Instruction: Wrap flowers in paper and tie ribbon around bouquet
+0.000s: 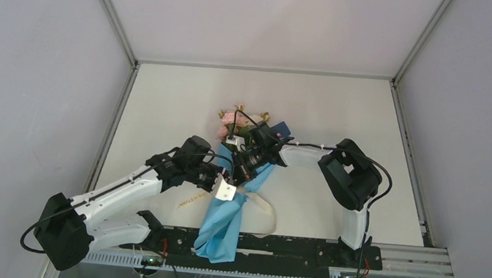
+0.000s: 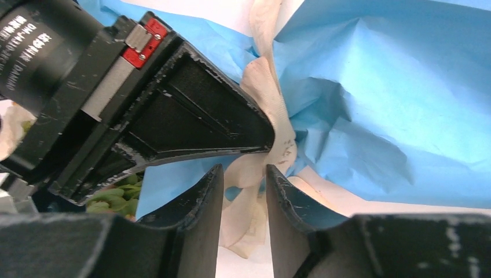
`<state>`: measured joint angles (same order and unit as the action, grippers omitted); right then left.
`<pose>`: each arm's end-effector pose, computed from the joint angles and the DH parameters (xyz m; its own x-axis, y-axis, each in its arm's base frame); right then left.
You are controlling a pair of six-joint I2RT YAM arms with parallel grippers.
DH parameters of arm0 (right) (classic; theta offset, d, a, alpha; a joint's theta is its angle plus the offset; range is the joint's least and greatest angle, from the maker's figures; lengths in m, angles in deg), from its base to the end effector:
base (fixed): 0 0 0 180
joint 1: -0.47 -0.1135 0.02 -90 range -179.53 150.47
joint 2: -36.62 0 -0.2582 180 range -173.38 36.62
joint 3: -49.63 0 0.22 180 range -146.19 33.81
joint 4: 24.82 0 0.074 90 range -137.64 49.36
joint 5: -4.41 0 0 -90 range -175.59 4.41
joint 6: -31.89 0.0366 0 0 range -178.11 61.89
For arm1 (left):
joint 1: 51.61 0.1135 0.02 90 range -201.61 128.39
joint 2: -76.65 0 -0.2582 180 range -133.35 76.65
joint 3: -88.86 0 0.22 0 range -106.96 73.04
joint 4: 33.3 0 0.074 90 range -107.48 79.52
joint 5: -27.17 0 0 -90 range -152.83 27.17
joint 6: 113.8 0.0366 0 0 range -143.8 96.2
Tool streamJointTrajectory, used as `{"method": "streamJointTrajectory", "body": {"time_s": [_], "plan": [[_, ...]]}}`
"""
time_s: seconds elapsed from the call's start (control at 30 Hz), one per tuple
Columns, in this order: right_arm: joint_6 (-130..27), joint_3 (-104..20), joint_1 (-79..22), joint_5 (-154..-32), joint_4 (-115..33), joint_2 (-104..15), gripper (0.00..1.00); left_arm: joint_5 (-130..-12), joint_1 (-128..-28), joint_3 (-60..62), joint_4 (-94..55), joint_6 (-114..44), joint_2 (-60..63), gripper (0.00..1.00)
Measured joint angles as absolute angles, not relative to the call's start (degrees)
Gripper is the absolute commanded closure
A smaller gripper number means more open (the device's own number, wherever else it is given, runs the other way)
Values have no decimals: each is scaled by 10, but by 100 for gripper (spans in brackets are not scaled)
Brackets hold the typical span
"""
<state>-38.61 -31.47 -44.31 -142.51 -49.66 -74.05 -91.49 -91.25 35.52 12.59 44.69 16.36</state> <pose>0.2319 0.2734 0.1701 -0.7880 -0.5253 -0.3211 -0.4960 0.2326 0.8366 0.1232 -0.1249 0.2266 0.5033 0.6431 -0.5771 0.8580 -0.2930 0.4218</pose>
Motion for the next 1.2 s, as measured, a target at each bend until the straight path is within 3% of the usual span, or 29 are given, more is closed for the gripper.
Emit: {"method": "streamJointTrajectory", "body": {"time_s": [0.63, 0.8, 1.2], "plan": [[-387, -315, -444, -1414, -503, -725, 100, -921, -915, 365, 122, 442, 150, 72], [-387, -315, -444, -1413, -503, -725, 100, -921, -917, 368, 121, 437, 148, 99], [-387, -315, -432, -1380, -518, -725, 100, -903, -919, 367, 134, 430, 166, 100]]}}
